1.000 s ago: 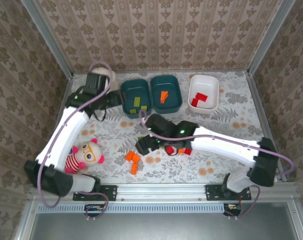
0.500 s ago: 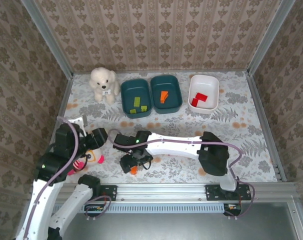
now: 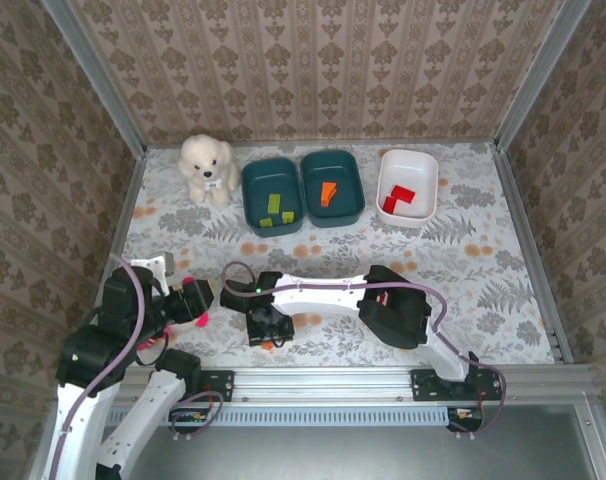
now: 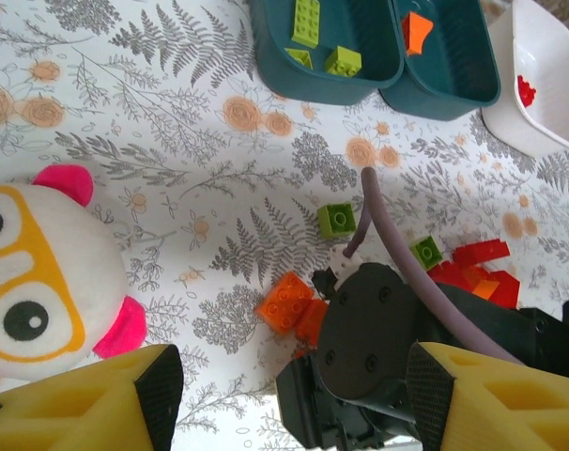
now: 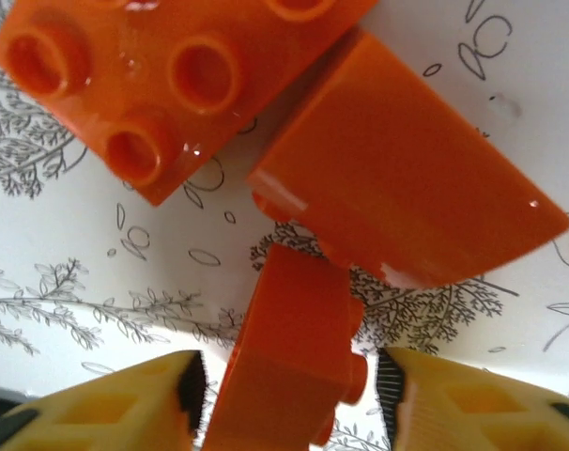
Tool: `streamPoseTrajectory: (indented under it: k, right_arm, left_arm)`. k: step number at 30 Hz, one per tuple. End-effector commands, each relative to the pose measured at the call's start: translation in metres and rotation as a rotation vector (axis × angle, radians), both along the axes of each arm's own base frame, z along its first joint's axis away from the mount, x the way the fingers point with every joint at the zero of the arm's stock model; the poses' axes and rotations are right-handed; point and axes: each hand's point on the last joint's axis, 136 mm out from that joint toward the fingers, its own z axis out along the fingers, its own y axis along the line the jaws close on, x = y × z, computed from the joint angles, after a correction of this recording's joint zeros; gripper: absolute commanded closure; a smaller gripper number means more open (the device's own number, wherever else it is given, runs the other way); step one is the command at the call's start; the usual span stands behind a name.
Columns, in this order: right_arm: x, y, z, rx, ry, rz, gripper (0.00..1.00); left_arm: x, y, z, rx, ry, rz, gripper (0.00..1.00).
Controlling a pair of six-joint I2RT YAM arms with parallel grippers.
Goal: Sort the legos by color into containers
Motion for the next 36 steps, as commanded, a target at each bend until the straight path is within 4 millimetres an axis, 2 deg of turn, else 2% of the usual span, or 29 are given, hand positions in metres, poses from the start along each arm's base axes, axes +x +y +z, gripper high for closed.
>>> streamPoseTrajectory:
  k: [1, 5, 7, 10, 13, 16, 18, 23, 26, 30, 33, 36]
  right_arm:
    - [0.004, 0.007, -0.003, -0.002, -0.011, -0.065, 0.56]
    - [0.008, 0.002, 0.003, -0.007, -0.028, -0.069, 0.73]
    - [0.011, -0.004, 0.017, -0.009, -0.061, -0.057, 0.76]
    - [0.02, -0.023, 0.054, -0.016, -0.143, -0.033, 0.79]
    - [0.039, -0.06, 0.097, -0.032, -0.243, -0.046, 0.8]
    - [0.077, -0.103, 0.136, -0.021, -0.342, -0.102, 0.81]
    - [0.113, -0.128, 0.156, 0.0, -0.409, -0.13, 0.81]
    - [0.207, -0.17, 0.182, 0.055, -0.512, -0.169, 0.82]
    - [0.259, -0.186, 0.179, 0.086, -0.511, -0.201, 0.83]
    - [0.31, -0.184, 0.152, 0.139, -0.462, -0.174, 0.83]
    - [0.333, -0.171, 0.131, 0.205, -0.426, -0.121, 0.82]
    - [0.344, -0.156, 0.113, 0.252, -0.397, -0.037, 0.81]
  left_arm:
    - [-0.011, -0.005, 0.001, -0.004, 0.0, -0.062, 0.33]
    - [-0.013, -0.009, -0.002, -0.015, 0.002, -0.087, 0.32]
    - [-0.012, -0.016, -0.004, -0.04, 0.007, -0.115, 0.33]
    - [-0.009, -0.028, -0.008, -0.093, 0.023, -0.153, 0.33]
    - [0.0, -0.042, -0.008, -0.152, 0.03, -0.174, 0.33]
    - [0.018, -0.055, -0.005, -0.203, 0.028, -0.178, 0.33]
    - [0.034, -0.064, -0.006, -0.22, 0.031, -0.176, 0.34]
    - [0.072, -0.087, -0.01, -0.191, 0.065, -0.189, 0.34]
    - [0.089, -0.106, -0.014, -0.165, 0.09, -0.21, 0.34]
    - [0.112, -0.121, -0.014, -0.164, 0.081, -0.186, 0.34]
    - [0.122, -0.126, -0.015, -0.149, 0.081, -0.174, 0.34]
    - [0.127, -0.128, -0.018, -0.129, 0.085, -0.169, 0.34]
